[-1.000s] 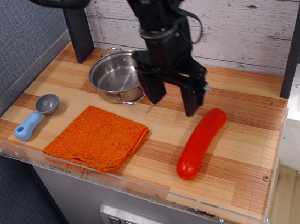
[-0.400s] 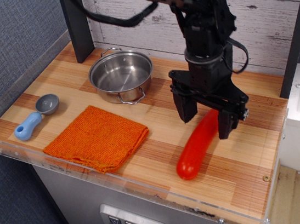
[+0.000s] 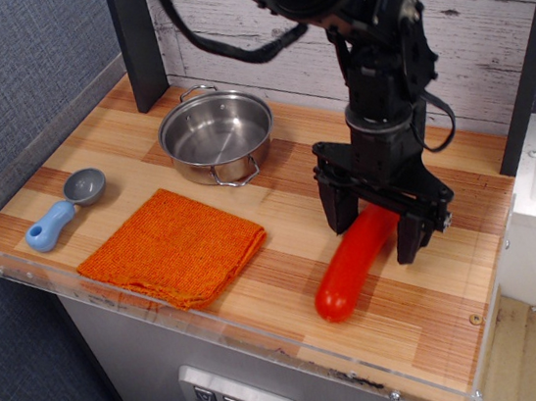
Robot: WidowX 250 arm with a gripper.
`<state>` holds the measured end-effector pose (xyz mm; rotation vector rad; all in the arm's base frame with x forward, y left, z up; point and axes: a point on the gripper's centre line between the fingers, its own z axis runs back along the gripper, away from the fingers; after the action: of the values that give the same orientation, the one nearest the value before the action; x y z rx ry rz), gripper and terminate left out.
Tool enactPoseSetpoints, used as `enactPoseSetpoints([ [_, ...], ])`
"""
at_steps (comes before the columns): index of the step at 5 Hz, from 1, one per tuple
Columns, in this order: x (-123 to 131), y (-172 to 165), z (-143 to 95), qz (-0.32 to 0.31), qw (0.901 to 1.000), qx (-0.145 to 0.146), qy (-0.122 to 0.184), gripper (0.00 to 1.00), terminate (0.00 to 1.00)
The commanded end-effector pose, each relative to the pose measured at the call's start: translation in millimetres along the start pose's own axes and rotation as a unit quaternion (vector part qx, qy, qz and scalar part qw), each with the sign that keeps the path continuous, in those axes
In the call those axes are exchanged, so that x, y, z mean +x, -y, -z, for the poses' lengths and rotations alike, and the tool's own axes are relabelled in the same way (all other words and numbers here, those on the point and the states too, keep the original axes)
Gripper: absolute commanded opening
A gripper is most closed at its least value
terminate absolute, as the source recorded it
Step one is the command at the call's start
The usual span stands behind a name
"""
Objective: Take the roller and place it on red pad
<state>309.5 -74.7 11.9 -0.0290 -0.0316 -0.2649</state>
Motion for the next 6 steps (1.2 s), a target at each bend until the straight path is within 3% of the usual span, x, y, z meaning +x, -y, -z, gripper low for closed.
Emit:
enactPoseSetpoints([
  [1,8,2,-6,0.014,0.9998,-0.003,0.011,0.00,0.00],
  [2,7,2,-24,0.014,0.9996,-0.001,0.026,0.00,0.00],
  [3,-4,-12,-59,-0.010,0.9976,0.020,0.065,0.00,0.00],
  [4,-23,-42,-68,-0.057,0.9952,0.037,0.070,0.00,0.00],
  [6,-60,-107,-53,-0.127,0.9908,0.045,0.016,0.00,0.00],
])
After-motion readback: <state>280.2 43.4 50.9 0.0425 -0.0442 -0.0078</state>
